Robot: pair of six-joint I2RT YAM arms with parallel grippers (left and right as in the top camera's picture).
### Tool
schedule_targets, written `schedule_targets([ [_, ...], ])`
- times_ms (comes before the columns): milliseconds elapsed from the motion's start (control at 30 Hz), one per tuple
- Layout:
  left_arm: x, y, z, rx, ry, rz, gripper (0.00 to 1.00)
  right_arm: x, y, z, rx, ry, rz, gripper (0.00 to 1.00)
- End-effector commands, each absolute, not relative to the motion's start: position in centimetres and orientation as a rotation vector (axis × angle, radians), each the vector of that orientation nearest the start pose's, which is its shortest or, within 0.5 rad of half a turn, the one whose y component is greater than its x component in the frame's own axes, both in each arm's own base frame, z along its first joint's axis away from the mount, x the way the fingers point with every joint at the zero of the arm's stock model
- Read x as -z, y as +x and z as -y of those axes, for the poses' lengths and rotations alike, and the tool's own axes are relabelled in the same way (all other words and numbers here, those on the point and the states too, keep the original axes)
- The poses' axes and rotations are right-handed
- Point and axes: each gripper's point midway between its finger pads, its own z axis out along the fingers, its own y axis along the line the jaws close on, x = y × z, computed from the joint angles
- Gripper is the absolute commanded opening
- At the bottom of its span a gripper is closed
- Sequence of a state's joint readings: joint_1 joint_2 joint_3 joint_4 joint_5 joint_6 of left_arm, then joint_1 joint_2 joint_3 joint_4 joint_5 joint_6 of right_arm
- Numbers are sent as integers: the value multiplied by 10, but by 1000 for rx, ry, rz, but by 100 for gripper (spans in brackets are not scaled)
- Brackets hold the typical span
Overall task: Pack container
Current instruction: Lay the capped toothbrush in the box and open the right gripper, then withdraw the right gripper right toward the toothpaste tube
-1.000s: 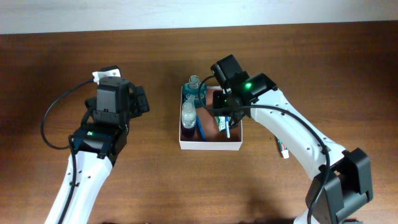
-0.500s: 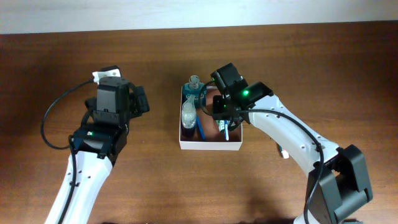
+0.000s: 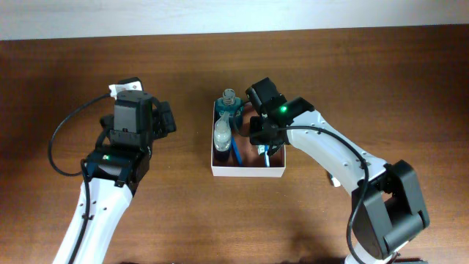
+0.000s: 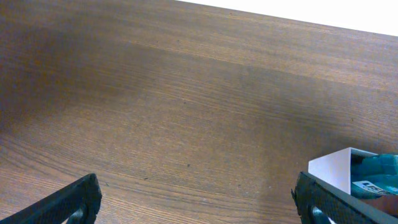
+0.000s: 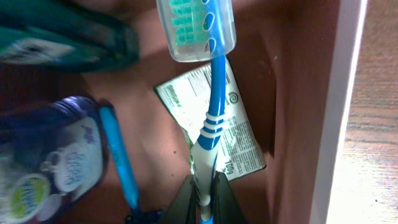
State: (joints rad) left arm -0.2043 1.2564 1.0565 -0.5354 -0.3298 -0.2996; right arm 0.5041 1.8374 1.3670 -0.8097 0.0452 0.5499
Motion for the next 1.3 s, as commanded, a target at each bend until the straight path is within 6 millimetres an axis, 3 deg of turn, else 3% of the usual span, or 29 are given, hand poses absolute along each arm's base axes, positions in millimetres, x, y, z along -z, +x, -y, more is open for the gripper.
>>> schedule_targets([
  [0, -221, 369, 18, -119, -280, -2231, 99, -68, 356, -187, -123, 82, -2875, 4],
  [500, -221, 369, 18, -119, -280, -2231, 99, -67, 354, -187, -122, 81, -2885, 5],
  [967, -221, 369, 17, -119, -280, -2231, 99, -53, 350, -185, -113, 81, -2895, 6],
  [1133, -221, 369, 18, -119, -280, -2232, 99, -54, 353, -186, -122, 74, -2884, 17],
  [1267, -221, 369, 18, -119, -280, -2231, 99, -75, 356, -187, -110, -40, -2879, 24],
])
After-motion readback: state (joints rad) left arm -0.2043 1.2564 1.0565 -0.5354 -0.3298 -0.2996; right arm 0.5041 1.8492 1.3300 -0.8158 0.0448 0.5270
